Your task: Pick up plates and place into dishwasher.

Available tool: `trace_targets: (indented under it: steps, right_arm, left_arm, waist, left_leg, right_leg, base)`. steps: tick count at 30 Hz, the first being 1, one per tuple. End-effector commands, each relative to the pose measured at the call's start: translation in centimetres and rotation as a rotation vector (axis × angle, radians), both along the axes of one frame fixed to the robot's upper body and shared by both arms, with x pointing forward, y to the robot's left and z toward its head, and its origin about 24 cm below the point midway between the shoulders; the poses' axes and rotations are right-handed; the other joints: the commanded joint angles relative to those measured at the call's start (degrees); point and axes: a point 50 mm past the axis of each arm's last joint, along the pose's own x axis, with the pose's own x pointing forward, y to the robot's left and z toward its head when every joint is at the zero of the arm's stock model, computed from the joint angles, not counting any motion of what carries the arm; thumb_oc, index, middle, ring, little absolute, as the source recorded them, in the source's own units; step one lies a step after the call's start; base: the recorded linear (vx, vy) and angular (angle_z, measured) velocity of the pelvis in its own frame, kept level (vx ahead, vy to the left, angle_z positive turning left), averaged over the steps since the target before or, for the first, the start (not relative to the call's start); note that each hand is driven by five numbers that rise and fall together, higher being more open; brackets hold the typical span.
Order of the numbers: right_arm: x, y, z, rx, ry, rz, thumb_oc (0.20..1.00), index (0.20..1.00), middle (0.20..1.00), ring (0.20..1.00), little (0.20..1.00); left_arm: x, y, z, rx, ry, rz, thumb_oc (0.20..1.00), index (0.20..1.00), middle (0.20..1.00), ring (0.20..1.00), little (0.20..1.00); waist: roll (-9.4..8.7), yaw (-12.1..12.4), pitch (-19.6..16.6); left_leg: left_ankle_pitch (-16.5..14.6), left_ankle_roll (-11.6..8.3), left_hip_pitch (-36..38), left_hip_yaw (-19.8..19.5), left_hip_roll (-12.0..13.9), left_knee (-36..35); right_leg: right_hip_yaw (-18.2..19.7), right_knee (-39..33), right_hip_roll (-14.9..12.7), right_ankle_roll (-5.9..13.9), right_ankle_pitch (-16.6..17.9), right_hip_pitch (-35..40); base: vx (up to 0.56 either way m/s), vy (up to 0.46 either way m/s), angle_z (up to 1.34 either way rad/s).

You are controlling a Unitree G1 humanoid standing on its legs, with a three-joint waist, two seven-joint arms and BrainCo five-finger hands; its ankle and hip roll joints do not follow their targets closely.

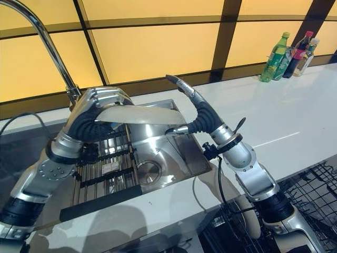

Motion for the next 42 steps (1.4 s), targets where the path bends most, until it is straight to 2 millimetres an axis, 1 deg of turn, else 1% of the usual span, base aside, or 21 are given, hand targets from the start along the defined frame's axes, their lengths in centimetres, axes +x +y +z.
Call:
trace_targets:
  steps: [1,6,11,12,13,14,15,17,19,26,34,40,41,42]
  right_arm:
    - [-1.4,2.1,3.4,0.003,-0.176,0.103,1.0,1.0,1.0,1.0,1.0]
    - [-1.6,2.9,3.5,-0.016,-0.16,0.144,1.0,1.0,1.0,1.0,1.0]
    - [-1.7,3.5,3.0,-0.066,-0.148,0.15,1.0,1.0,1.0,1.0,1.0]
    - [-1.7,3.5,2.9,-0.082,-0.144,0.149,0.915,0.915,0.915,0.915,0.915]
    - [-1.6,3.4,2.8,-0.099,-0.143,0.136,0.58,0.58,0.58,0.58,0.58]
    - [-1.5,3.4,2.8,-0.113,-0.148,0.119,0.347,0.347,0.347,0.347,0.347]
    - [-1.3,3.3,2.7,-0.141,-0.16,0.091,0.2,0.2,0.2,0.2,0.2]
    - [-1.1,2.9,2.6,-0.182,-0.185,0.055,0.2,0.2,0.2,0.2,0.2]
    - [-1.4,2.6,2.9,-0.178,-0.196,0.055,0.2,0.2,0.2,0.2,0.2]
    - [-1.5,2.4,2.7,-0.209,-0.194,0.041,0.2,0.2,0.2,0.2,0.2]
    - [-1.7,1.8,2.9,-0.195,-0.194,0.037,0.2,0.2,0.2,0.2,0.2]
    - [-1.7,1.6,3.0,-0.147,-0.213,0.013,0.2,0.2,0.2,0.2,0.2]
    - [-1.7,1.5,3.0,-0.142,-0.216,0.005,0.2,0.2,0.2,0.2,0.2]
    - [-1.6,1.3,3.0,-0.137,-0.219,-0.013,0.2,0.2,0.2,0.2,0.2]
  left_arm:
    - [0.1,-1.5,2.6,-0.102,-0.063,-0.111,0.2,0.2,0.2,0.2,0.2]
    - [0.1,-2.5,2.9,-0.129,-0.055,-0.142,0.2,0.2,0.2,0.2,0.2]
    - [0.0,-2.7,2.9,-0.141,-0.051,-0.15,0.2,0.2,0.2,0.2,0.2]
    - [0.0,-2.7,3.0,-0.139,-0.054,-0.147,0.2,0.2,0.2,0.2,0.2]
    - [0.0,-2.7,3.0,-0.138,-0.054,-0.146,0.2,0.2,0.2,0.2,0.2]
    - [0.0,-2.6,3.0,-0.136,-0.053,-0.144,0.2,0.2,0.2,0.2,0.2]
    - [0.0,-2.6,3.0,-0.13,-0.052,-0.139,0.2,0.2,0.2,0.2,0.2]
    - [0.0,-2.3,3.0,-0.12,-0.044,-0.13,0.2,0.2,0.2,0.2,0.2]
    - [-0.1,-2.0,3.1,-0.116,-0.043,-0.121,0.2,0.2,0.2,0.2,0.2]
    - [-0.4,-1.7,3.1,-0.121,-0.053,-0.115,0.2,0.2,0.2,0.2,0.2]
    - [-0.4,-1.2,3.2,-0.127,-0.047,-0.105,0.2,0.2,0.2,0.2,0.2]
    - [0.0,-1.2,2.8,-0.163,0.012,-0.093,0.2,0.2,0.2,0.2,0.2]
    - [0.1,-1.1,2.7,-0.164,0.018,-0.09,0.401,0.401,0.401,0.401,0.401]
    - [0.2,-1.1,2.6,-0.168,0.031,-0.086,0.934,0.934,0.934,0.934,0.934]
  waist:
    - [0.1,-0.67,-3.05]
    - [-0.15,-0.79,-3.06]
    - [-0.39,-0.56,-3.1]
    - [-0.44,-0.54,-3.11]
    - [-0.53,-0.47,-3.11]
    - [-0.59,-0.42,-3.09]
    - [-0.63,-0.42,-3.09]
    - [-0.73,-0.38,-3.09]
    - [-0.72,-0.33,-3.14]
    - [-0.77,-0.19,-3.34]
    - [-0.76,-0.3,-3.39]
    - [-0.67,-0.36,-3.31]
    - [-0.65,-0.38,-3.3]
    - [-0.6,-0.48,-3.26]
  left_leg:
    - [1.03,0.48,-3.6,1.55,0.74,-0.85]
    - [0.84,0.68,-3.51,1.54,0.56,-0.74]
    - [0.85,0.89,-3.49,1.29,0.31,-0.78]
    - [0.83,0.92,-3.55,1.3,0.27,-0.68]
    - [0.84,0.93,-3.59,1.23,0.24,-0.61]
    - [0.85,0.93,-3.64,1.23,0.23,-0.57]
    - [0.8,0.91,-3.65,1.24,0.21,-0.47]
    - [0.91,0.97,-3.66,1.21,0.19,-0.61]
    - [0.97,0.99,-3.63,1.25,0.19,-0.74]
    - [1.38,0.96,-3.65,1.18,0.22,-1.36]
    - [1.59,0.94,-3.72,1.1,0.16,-1.53]
    - [1.7,1.02,-3.86,1.24,0.17,-1.44]
    - [1.68,1.05,-3.85,1.27,0.16,-1.44]
    - [1.62,1.07,-3.84,1.32,0.16,-1.35]
  right_leg:
    - [0.88,10.3,-3.07,1.45,-10.72,0.53]
    - [0.95,10.65,-3.39,1.67,-10.89,0.59]
    - [0.83,10.9,-3.61,1.78,-10.94,0.6]
    - [0.84,10.94,-3.67,1.81,-10.95,0.58]
    - [0.83,11.02,-3.71,1.86,-10.91,0.53]
    - [0.83,11.03,-3.73,1.88,-10.91,0.55]
    - [0.81,11.18,-3.79,1.92,-10.97,0.5]
    - [0.93,11.22,-3.81,2.0,-10.91,0.48]
    - [0.77,11.32,-3.96,2.14,-10.91,0.44]
    - [0.87,10.84,-3.81,2.2,-10.7,0.55]
    - [1.05,10.7,-3.7,2.23,-10.62,0.63]
    - [0.84,11.05,-3.78,2.25,-10.7,0.52]
    - [0.83,11.07,-3.78,2.24,-10.71,0.53]
    - [0.87,11.17,-3.78,2.27,-10.73,0.47]
  base:
    - [0.0,0.0,0.0]
    - [0.0,0.0,0.0]
    - [0.0,0.0,0.0]
    - [0.0,0.0,0.0]
    - [0.0,0.0,0.0]
    - [0.0,0.0,0.0]
    - [0.0,0.0,0.0]
    - [0.0,0.0,0.0]
    - [0.0,0.0,0.0]
    - [0.0,0.0,0.0]
    - [0.0,0.0,0.0]
    - [0.0,0.0,0.0]
    - [0.0,0.0,0.0]
    - [0.0,0.0,0.0]
